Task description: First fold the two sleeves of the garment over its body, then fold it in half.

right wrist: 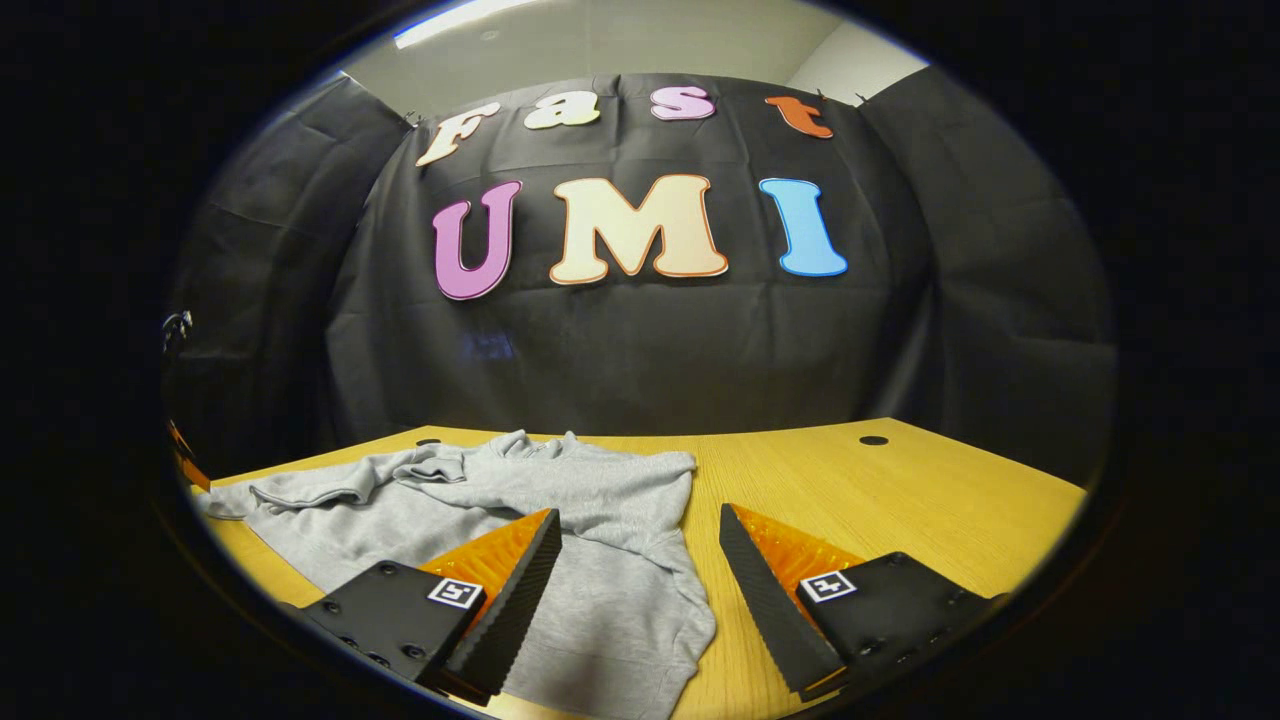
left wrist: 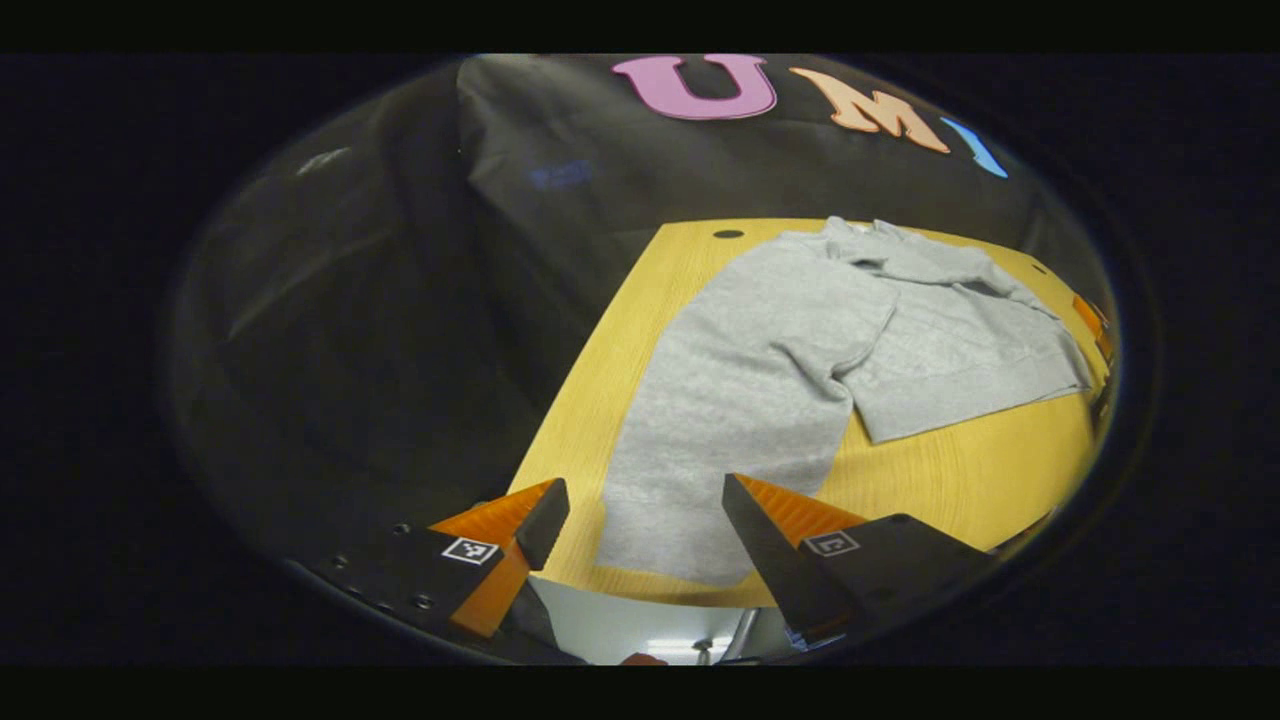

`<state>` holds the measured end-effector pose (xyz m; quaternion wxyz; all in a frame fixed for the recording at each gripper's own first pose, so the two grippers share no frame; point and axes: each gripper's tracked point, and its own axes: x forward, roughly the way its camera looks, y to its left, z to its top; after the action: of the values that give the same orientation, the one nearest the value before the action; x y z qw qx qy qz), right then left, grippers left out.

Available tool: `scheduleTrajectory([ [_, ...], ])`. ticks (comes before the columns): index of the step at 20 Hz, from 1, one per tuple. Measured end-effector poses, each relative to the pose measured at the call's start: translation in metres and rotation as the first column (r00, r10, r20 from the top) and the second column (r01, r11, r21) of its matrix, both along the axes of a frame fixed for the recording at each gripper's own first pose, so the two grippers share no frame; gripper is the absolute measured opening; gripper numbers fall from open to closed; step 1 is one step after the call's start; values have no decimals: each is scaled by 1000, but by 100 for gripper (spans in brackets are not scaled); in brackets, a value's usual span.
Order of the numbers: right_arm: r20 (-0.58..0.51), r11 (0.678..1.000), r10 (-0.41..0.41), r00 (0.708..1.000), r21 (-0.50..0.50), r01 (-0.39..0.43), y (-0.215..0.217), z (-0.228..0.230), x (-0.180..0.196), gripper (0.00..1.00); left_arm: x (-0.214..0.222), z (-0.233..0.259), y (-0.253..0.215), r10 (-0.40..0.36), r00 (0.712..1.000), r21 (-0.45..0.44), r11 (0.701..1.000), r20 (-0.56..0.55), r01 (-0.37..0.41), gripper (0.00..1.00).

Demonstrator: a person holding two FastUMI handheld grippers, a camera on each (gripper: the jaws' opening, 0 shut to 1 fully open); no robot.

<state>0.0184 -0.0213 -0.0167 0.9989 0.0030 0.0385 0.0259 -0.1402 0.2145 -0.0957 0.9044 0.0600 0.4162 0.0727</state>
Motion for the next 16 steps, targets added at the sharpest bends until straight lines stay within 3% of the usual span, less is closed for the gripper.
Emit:
scheduleTrajectory([
  [6, 33, 1000, -12, 999, -10, 12, -1, 6, -2, 99, -7, -13, 2, 2, 999, -18, 1000, -49, -2, 95],
  [7, 36, 1000, -15, 999, -6, 16, -3, 6, -3, 99, -7, -14, 2, 1, 999, -20, 1000, -52, -2, 88],
  [8, 41, 1000, -19, 999, -2, 19, -3, 7, -4, 99, -8, -15, 1, 0, 998, -24, 1000, -59, -1, 95],
  [13, 64, 1000, -27, 998, -3, 27, -5, 10, -6, 99, -9, -16, -2, -11, 996, -61, 998, -89, 5, 92],
  [16, 73, 1000, -29, 997, -5, 30, -5, 13, -7, 99, -11, -15, -7, -18, 995, -79, 997, -101, 10, 95],
])
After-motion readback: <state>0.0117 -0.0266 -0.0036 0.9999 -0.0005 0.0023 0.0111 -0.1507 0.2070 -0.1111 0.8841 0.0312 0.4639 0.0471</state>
